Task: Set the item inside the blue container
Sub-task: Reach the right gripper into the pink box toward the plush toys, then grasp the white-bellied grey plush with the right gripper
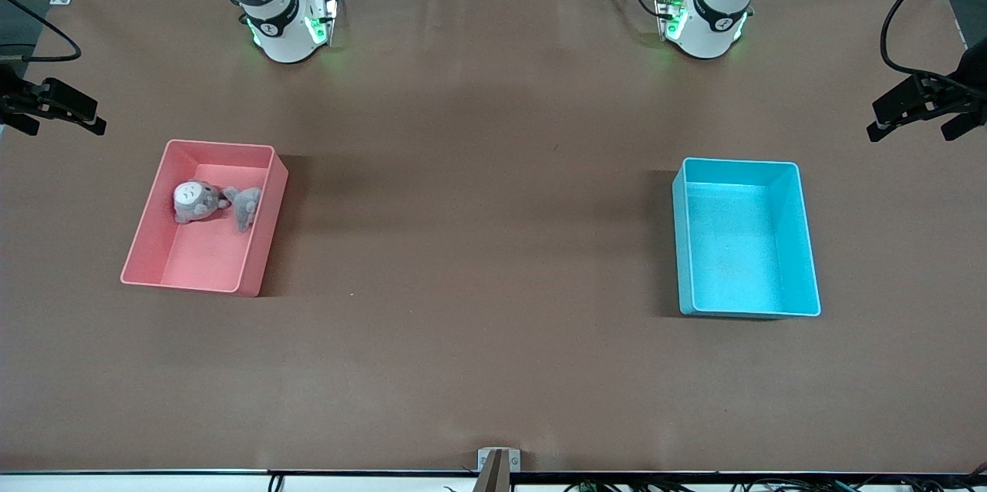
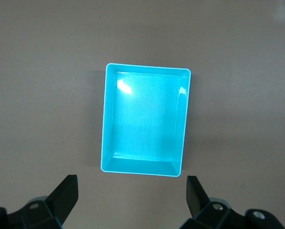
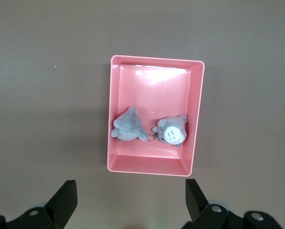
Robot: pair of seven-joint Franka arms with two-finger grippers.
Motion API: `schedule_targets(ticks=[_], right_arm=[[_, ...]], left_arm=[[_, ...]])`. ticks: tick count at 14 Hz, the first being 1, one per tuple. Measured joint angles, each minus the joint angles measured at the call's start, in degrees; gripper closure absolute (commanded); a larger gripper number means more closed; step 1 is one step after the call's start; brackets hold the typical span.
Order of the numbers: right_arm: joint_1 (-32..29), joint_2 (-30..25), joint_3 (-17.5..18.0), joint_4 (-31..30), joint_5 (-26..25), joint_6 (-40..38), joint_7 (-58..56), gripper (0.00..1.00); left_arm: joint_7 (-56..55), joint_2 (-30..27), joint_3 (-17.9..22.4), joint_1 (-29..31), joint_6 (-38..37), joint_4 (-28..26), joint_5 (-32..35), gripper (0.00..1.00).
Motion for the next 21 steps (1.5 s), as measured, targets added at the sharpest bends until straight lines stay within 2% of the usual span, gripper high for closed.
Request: schedule_targets(ticks=[9,16,18,21], right_arm=[[-0.2,1.2,-0.2,-0.4,-0.1,0.5,-0.1,0.00],[-2.5,16.2,-0.5,0.6,-0.2,6.8,-0.3,0.00],[-2.9,17.1,-0.6,-3.6,-0.2,12.1,-0.2,0.00],[-5.6,17.2,-0.7,-14.4,-0.2,24.1,-0.3,0.00]], left_arm=[[0.0,0.0,0.0,0.0,0.0,0.0,0.0,0.00],[0.0,0.1,0.1,0.1,0.0,0.0,0.0,0.00],[0.0,0.1,0.1,0.1,0.0,0.0,0.0,0.00],[0.0,0.1,0.1,0.1,0.0,0.0,0.0,0.00]])
